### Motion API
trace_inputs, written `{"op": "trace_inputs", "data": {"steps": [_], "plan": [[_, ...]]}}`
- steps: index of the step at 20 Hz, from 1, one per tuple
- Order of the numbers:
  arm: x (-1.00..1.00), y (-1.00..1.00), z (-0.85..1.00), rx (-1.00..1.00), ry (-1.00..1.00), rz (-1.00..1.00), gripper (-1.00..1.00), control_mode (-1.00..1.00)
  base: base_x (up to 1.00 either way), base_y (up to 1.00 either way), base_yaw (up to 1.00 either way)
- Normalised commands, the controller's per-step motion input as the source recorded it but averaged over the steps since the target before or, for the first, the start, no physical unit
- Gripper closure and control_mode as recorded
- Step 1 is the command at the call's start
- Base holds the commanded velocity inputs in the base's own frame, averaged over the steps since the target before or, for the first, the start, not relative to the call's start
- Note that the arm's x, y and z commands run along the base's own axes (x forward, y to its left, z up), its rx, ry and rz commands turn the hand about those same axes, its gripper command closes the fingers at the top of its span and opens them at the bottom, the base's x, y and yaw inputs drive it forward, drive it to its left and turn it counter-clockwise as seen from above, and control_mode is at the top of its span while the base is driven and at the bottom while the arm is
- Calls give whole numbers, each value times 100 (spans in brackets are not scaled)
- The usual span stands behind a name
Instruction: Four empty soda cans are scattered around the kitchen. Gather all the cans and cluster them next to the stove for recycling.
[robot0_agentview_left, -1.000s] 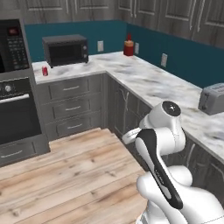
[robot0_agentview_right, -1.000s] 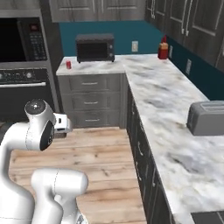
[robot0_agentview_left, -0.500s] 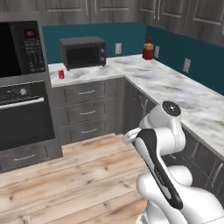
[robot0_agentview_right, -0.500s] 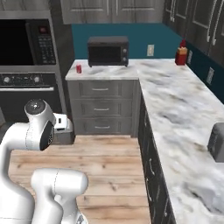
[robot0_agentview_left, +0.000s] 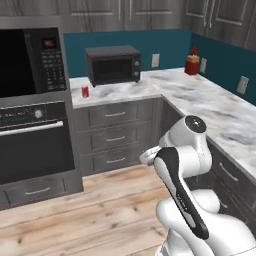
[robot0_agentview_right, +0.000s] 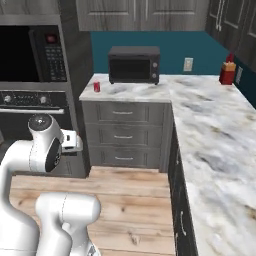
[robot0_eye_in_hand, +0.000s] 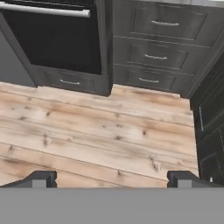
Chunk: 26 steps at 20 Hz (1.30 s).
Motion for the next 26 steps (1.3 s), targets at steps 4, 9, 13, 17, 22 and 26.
{"op": "trace_inputs", "data": {"steps": [4,9,13,17,22,26], "plan": [[0,0,0,0,0,0,-100,100,68,-26,18],[0,0,0,0,0,0,-100,100,60,-31,17],[0,0,0,0,0,0,-100,100,51,-42,17],[0,0,0,0,0,0,-100,100,54,-38,16],[0,0,0,0,0,0,-100,100,59,-36,15],[0,0,0,0,0,0,-100,100,61,-33,15]]}}
